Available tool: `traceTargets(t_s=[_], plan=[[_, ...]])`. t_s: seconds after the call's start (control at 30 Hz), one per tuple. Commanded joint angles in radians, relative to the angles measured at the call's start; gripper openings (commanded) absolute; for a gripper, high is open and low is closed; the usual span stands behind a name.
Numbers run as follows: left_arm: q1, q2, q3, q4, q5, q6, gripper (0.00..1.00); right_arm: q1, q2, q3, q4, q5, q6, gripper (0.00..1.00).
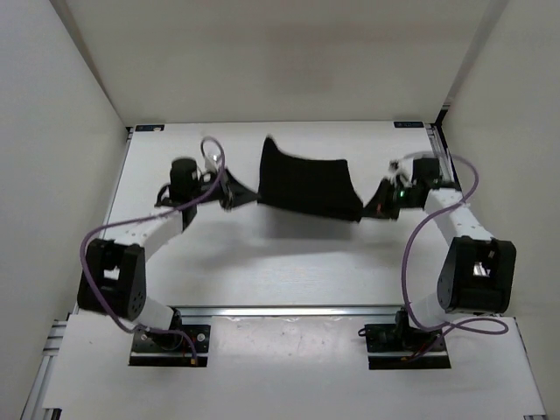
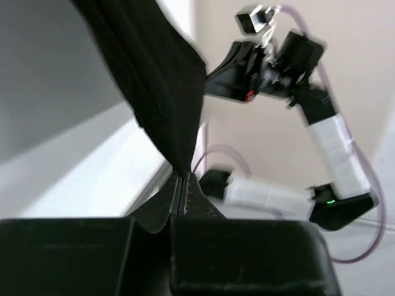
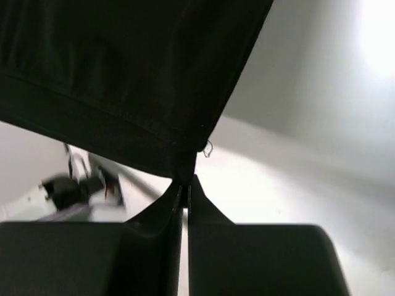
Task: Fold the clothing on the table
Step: Fold the skirt
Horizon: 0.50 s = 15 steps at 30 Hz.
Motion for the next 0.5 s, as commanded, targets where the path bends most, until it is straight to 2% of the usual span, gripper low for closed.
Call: traceTargets(t_s=[0.0, 0.1, 0.2, 0.3, 0.47], plan=[[-0.022, -0.142, -0.259, -0.112, -0.05, 0.055, 0.0, -0.032, -0.09, -0.224, -0.087, -0.041, -0.065, 0.0], [-0.05, -0.312, -0.434, -0.219, -0.094, 0.025, 0.0, -0.047, -0.159, -0.346, -0.193, -0.072, -0.101, 0.0], [-0.017, -0.415, -0.526, -0.301, -0.085, -0.037, 0.0, -0.041, -0.213, -0.4, -0.305, -0.064, -0.136, 0.0], [0.013, -0.472, -0.553, -0.377, -0.079, -0.058, 0.0, -0.017, -0.236, -0.467, -0.348, -0.074, -0.136, 0.0], [-0.028, -0.532, -0.542, -0.481, -0.122, -0.066, 0.0, 0.077, -0.236, -0.516, -0.336, -0.109, -0.093, 0.0]])
